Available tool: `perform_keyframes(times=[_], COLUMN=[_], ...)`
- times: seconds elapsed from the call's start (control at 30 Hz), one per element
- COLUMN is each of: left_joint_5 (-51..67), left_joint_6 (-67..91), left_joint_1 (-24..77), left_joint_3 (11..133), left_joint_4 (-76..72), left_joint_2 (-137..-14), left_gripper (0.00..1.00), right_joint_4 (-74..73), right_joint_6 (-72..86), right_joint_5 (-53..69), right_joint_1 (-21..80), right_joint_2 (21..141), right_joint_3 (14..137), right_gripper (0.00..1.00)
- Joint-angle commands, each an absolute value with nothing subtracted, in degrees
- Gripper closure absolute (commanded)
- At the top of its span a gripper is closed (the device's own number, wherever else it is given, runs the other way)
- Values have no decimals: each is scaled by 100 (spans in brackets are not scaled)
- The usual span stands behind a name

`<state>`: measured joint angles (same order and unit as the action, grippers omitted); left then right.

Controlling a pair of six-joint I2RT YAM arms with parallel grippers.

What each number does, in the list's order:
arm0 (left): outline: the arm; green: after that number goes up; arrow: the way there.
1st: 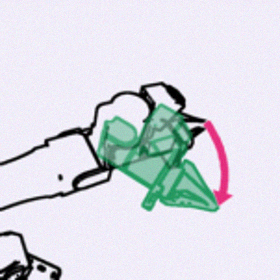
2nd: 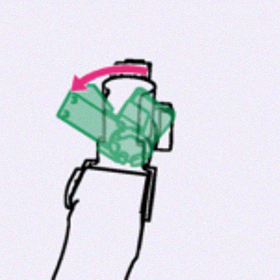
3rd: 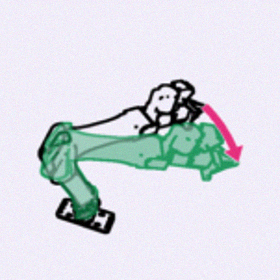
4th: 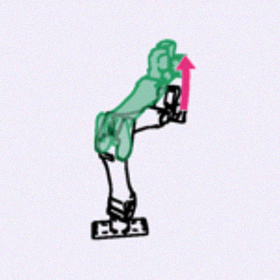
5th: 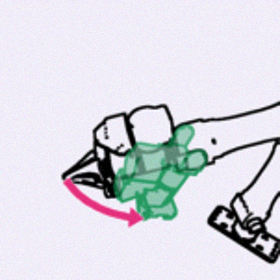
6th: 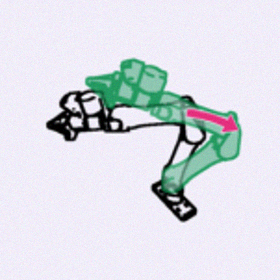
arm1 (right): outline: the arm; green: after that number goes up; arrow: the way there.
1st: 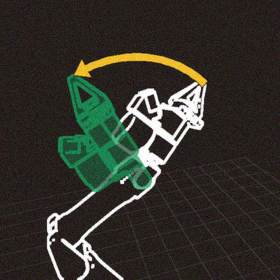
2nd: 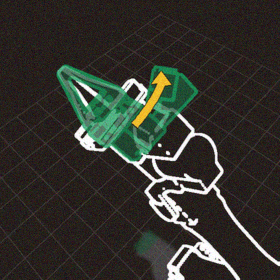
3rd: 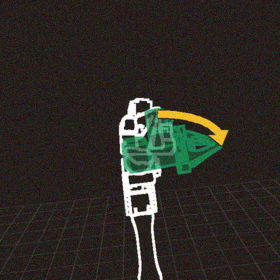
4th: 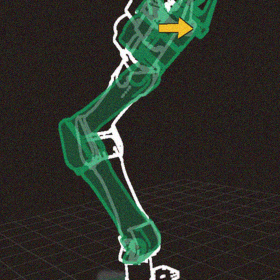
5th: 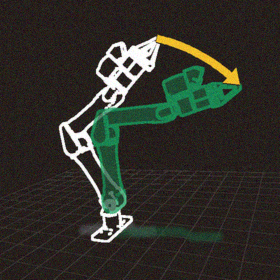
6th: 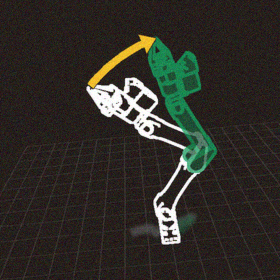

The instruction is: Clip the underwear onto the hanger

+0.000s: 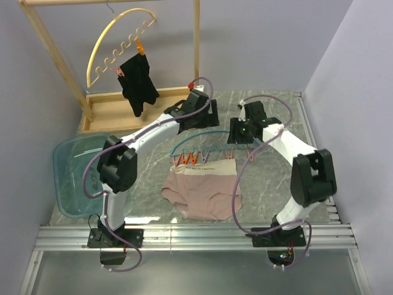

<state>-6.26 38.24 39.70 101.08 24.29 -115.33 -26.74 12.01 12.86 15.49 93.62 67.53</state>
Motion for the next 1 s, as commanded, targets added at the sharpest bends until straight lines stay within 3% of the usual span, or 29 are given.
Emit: perform_keyframes(times=[0.0, 0.17, 0.47, 0.5, 0.97], left_joint_5=[-502, -229, 114, 106, 97], left_joint_6=[3323, 2875, 2487, 2505, 2672], left_joint_1=[3737, 3349, 3111, 3103, 3006], left_joint_3=[9608, 9053, 8587, 8543, 8200], left_joint_4=[2163, 1907, 1723, 1723, 1731], left_joint_2=[-10901, -10328, -9712, -9695, -9483], left_gripper=[6, 1, 1, 1, 2], right_joint_4=[-3234, -3384, -3331, -3314, -3243], right_joint_6=[1081, 1134, 1432, 1441, 1828], right_joint_5=[835, 642, 360, 395, 18], right_joint_1=[1705, 1880, 2030, 2048, 2276], right_joint_2=[9869, 10186, 10494, 10581, 10969], right_joint_3=[7162, 7365, 7295, 7330, 7673], right_gripper=[44, 44, 43, 35, 34])
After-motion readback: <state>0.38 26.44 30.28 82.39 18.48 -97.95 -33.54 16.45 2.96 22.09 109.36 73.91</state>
